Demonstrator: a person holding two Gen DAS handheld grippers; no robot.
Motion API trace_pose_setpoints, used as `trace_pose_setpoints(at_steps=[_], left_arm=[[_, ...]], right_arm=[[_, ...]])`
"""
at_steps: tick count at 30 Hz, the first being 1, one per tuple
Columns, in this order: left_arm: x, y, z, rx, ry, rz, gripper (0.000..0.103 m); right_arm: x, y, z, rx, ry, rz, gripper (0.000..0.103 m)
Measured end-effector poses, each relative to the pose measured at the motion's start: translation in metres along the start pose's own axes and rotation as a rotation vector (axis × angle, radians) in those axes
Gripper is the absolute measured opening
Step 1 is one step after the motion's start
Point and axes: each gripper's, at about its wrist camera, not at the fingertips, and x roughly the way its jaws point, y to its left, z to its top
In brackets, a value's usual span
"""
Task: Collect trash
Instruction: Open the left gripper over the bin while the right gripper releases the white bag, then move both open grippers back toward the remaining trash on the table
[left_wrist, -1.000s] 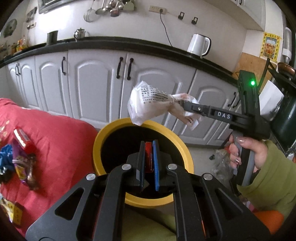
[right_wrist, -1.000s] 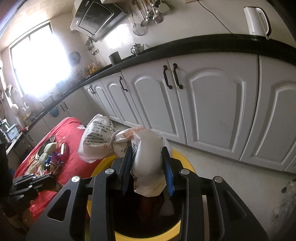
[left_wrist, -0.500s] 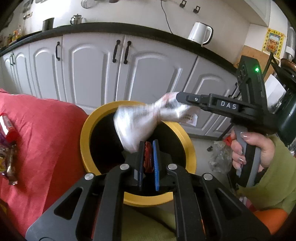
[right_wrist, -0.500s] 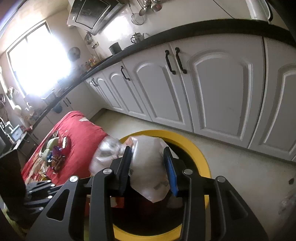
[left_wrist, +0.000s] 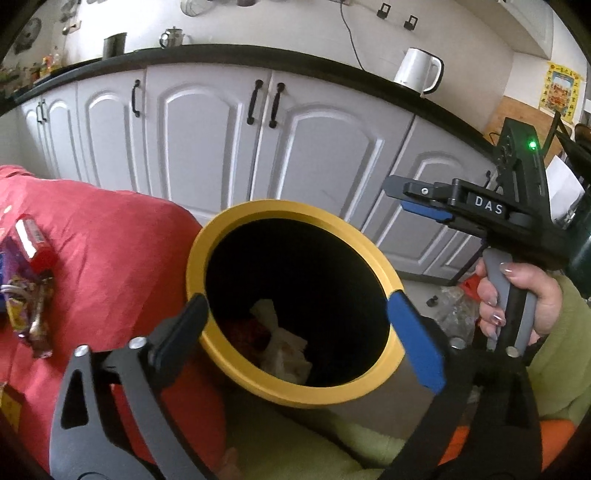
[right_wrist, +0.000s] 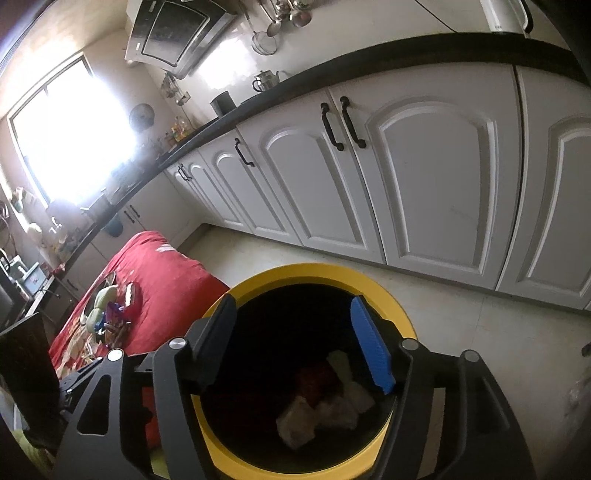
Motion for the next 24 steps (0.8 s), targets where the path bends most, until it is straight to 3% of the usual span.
trace_pose_setpoints(at_steps=[8, 24], left_arm=[[-0.024, 0.010, 0.004, -0.031, -0.050, 0.073, 0.092], [-0.072, 0.040, 0.002, -0.101, -0.159, 0.192, 0.092]], right_arm=[[-0.010, 0.020, 0.003, -0.066, -0.033, -0.009, 0.077], [-0.024, 0.078, 0.004, -0.210, -0.073, 0.041, 0.086]])
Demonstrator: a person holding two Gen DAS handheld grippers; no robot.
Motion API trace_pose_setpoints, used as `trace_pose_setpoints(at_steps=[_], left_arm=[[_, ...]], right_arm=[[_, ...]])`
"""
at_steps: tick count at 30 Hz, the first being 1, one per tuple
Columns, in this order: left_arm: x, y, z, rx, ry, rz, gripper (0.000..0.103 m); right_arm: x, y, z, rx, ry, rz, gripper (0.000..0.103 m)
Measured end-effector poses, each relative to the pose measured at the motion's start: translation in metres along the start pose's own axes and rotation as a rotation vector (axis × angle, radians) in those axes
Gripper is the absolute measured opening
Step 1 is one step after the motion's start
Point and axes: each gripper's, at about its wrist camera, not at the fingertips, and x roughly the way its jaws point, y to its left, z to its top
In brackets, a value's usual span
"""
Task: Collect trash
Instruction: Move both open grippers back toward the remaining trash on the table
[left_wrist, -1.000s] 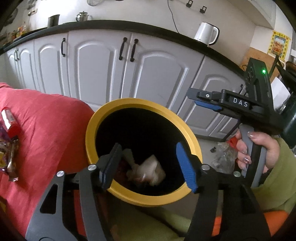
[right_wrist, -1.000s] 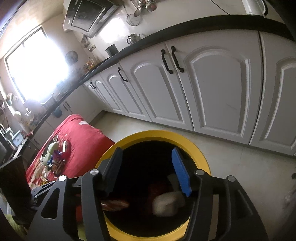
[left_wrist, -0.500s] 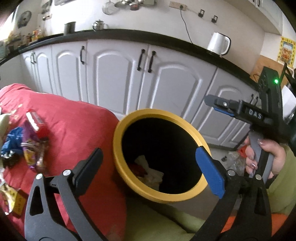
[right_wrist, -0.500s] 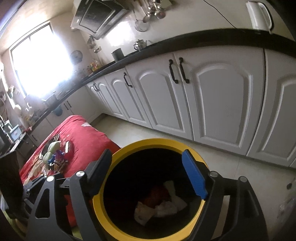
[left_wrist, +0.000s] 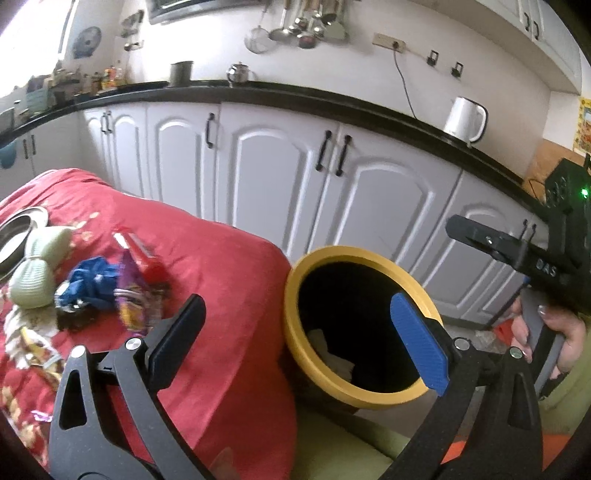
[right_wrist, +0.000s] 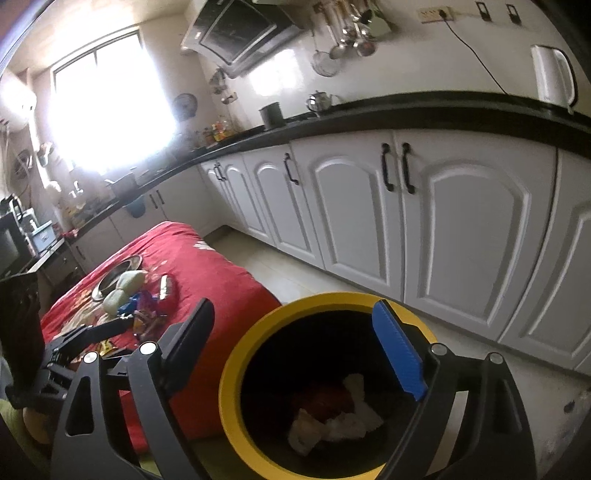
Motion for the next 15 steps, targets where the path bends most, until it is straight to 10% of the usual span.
trace_pose_setpoints(at_steps=[15], left_arm=[[-0.048, 0.046, 0.002, -0.062, -0.111, 0.126, 0.092]], right_arm=[[-0.006, 0.057, 0.007, -0.133, -0.019, 0.062, 0.090]])
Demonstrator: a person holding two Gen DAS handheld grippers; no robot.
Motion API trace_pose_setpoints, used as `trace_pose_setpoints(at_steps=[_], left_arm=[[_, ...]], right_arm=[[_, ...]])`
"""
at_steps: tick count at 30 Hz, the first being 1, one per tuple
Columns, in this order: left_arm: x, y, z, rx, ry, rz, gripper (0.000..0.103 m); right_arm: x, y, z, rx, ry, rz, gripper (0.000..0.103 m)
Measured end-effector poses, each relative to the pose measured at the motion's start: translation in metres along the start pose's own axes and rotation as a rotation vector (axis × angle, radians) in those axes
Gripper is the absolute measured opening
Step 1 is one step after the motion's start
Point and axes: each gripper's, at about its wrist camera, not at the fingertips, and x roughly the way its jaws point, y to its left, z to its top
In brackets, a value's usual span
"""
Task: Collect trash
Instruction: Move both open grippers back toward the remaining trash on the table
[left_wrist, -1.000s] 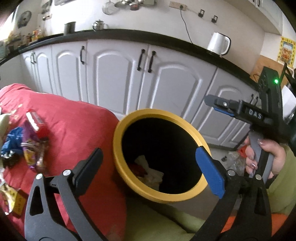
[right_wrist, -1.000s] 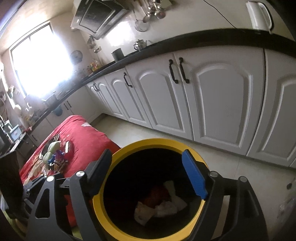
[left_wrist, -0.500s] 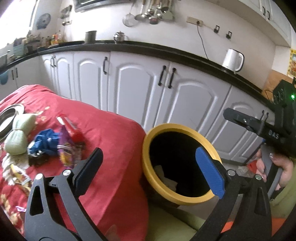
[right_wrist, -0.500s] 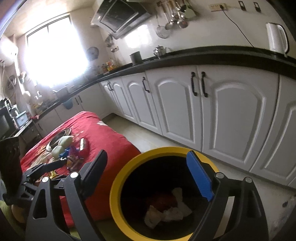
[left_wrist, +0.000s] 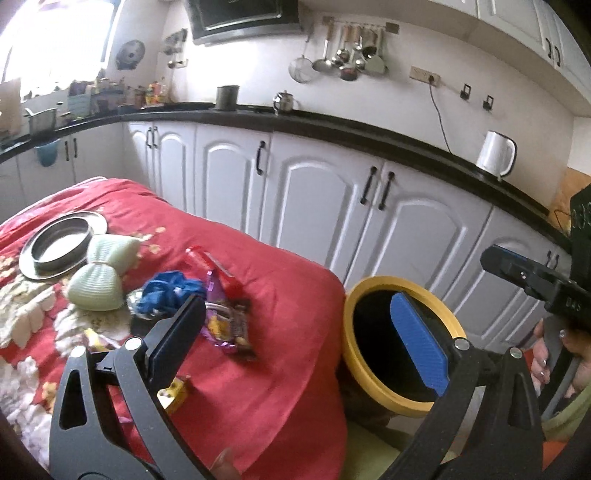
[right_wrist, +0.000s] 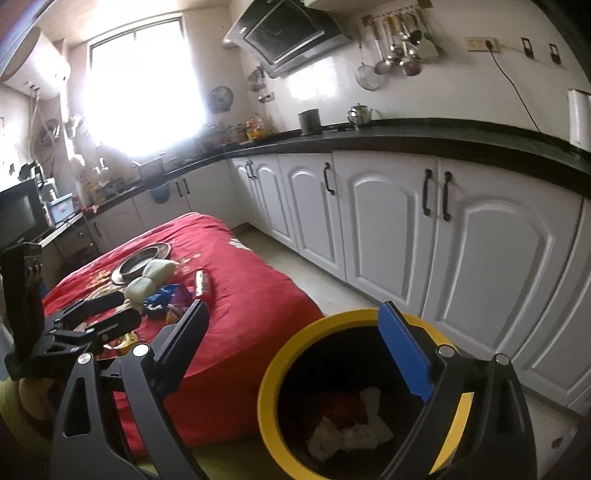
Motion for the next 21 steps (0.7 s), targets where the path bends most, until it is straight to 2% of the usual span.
trace_pose_setpoints(at_steps=[21], left_arm=[[-0.041, 0.058, 0.004, -0.084, -0.087, 0.110, 0.092]], right_arm=[[0.015, 0.076, 0.008, -0.123, 0.030, 0.112, 0.091]])
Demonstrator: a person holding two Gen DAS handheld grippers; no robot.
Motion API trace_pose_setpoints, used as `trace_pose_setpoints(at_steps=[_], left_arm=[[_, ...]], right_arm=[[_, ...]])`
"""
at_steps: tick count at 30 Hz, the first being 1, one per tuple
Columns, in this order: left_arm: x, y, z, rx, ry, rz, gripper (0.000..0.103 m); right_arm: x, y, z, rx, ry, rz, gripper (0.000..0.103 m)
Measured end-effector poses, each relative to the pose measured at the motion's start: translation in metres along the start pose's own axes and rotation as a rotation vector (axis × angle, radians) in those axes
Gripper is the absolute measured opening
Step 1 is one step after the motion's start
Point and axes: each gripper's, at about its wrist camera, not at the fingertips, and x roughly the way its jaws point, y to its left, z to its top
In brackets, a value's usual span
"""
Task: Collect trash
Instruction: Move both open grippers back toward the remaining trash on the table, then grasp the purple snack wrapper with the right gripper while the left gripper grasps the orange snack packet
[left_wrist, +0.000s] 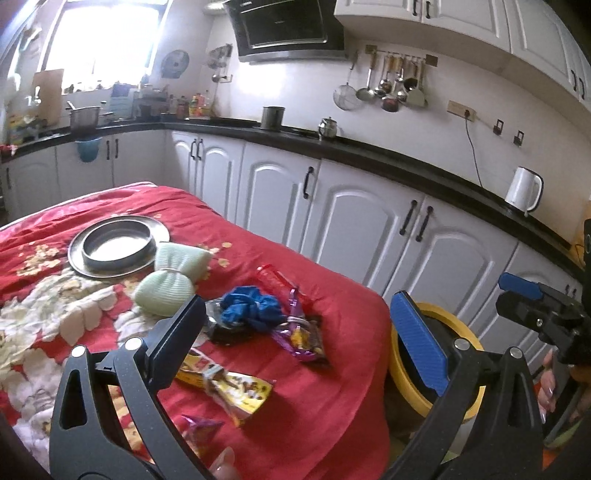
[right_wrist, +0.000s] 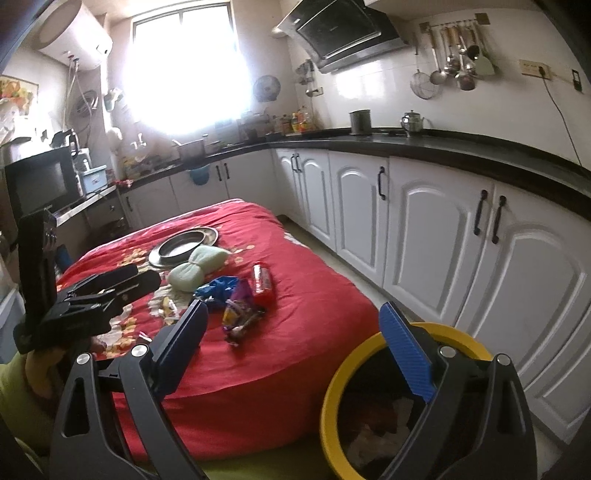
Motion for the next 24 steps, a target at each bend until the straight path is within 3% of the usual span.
trace_pose_setpoints(at_steps=[14, 24], left_arm=[[-0.017, 0.034, -0.001, -0.022, -0.015, 0.071, 0.092], [-0.022, 0.065, -0.010, -0.044, 0.019, 0.106, 0.092]], right_arm=[[0.029, 0.040, 0.008, -0.066, 0.028, 0.071, 0.091], [0.065, 0.066, 0.008, -0.110, 0.083, 0.119, 0.091]])
